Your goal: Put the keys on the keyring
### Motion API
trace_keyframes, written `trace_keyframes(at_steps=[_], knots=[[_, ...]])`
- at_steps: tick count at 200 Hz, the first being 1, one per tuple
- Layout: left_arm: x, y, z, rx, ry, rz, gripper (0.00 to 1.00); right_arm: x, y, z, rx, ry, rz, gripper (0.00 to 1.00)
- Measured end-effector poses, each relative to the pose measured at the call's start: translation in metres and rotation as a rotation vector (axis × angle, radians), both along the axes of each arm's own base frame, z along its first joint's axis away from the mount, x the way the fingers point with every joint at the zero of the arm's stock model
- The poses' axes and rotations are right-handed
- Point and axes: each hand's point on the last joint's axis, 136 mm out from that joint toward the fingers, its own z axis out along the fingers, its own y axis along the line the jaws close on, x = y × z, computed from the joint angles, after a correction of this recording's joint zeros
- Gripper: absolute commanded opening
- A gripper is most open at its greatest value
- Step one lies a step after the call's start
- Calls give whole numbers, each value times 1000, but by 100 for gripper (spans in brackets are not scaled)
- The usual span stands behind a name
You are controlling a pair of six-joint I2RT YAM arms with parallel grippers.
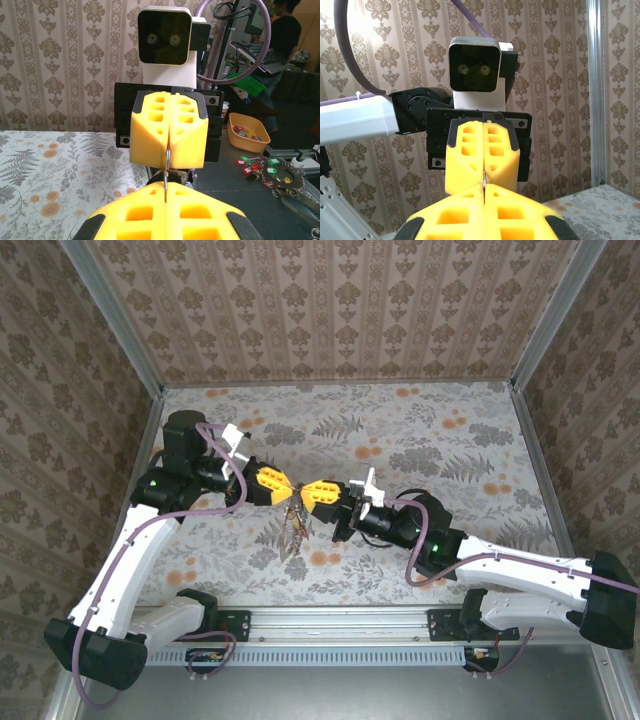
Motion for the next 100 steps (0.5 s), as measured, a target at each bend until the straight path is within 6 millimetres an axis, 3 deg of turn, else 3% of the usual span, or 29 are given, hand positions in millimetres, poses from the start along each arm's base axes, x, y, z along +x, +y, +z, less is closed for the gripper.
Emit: trace_keyframes(at_steps=[100], knots=[[0,2,1,-3,-7,9,0,1,6,5,9,-9,10,0]])
